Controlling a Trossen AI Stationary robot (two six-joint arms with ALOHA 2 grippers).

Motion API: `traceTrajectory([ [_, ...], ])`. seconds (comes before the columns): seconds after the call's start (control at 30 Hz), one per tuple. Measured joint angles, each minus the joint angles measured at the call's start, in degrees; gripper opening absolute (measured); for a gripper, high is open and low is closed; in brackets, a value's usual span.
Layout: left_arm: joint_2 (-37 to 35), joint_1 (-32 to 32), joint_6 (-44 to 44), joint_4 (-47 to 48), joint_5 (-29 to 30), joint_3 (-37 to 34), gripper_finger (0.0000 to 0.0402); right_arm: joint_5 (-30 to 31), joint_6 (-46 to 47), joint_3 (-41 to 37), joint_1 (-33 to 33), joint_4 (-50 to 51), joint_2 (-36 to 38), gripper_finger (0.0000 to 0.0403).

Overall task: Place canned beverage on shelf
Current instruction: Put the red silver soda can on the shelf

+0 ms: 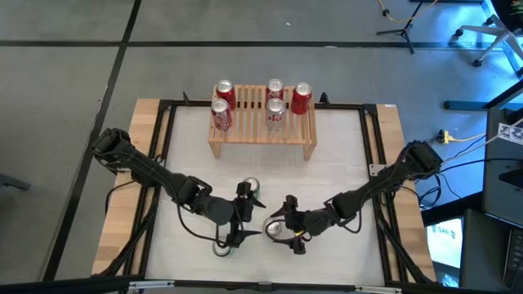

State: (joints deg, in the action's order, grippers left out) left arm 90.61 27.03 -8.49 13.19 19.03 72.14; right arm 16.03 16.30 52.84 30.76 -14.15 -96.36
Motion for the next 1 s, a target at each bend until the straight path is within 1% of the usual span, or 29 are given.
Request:
traceTrajectory([
  [0.37,0.0,0.0,-0.1,0.0,0.0,0.0,0.0351,1.1,0.1,0.0,0.0,-1.0,-5.1,0.0385],
  [0.7,0.0,0.0,0.0,0.0,0.0,0.0,0.0351,2.5,0.2,0.0,0.0,-1.3,-5.8,0.0384],
  [0.77,0.0,0.0,0.0,0.0,0.0,0.0,0.0351,2.4,0.1,0.0,0.0,-1.7,-5.8,0.0374],
  [0.83,0.0,0.0,-0.1,0.0,0.0,0.0,0.0351,2.5,0.1,0.0,0.0,-1.9,-5.8,0.0355],
  [1.0,0.0,0.0,-0.1,0.0,0.0,0.0,0.0351,2.4,0.1,0.0,0.0,-2.0,-5.8,0.0292],
])
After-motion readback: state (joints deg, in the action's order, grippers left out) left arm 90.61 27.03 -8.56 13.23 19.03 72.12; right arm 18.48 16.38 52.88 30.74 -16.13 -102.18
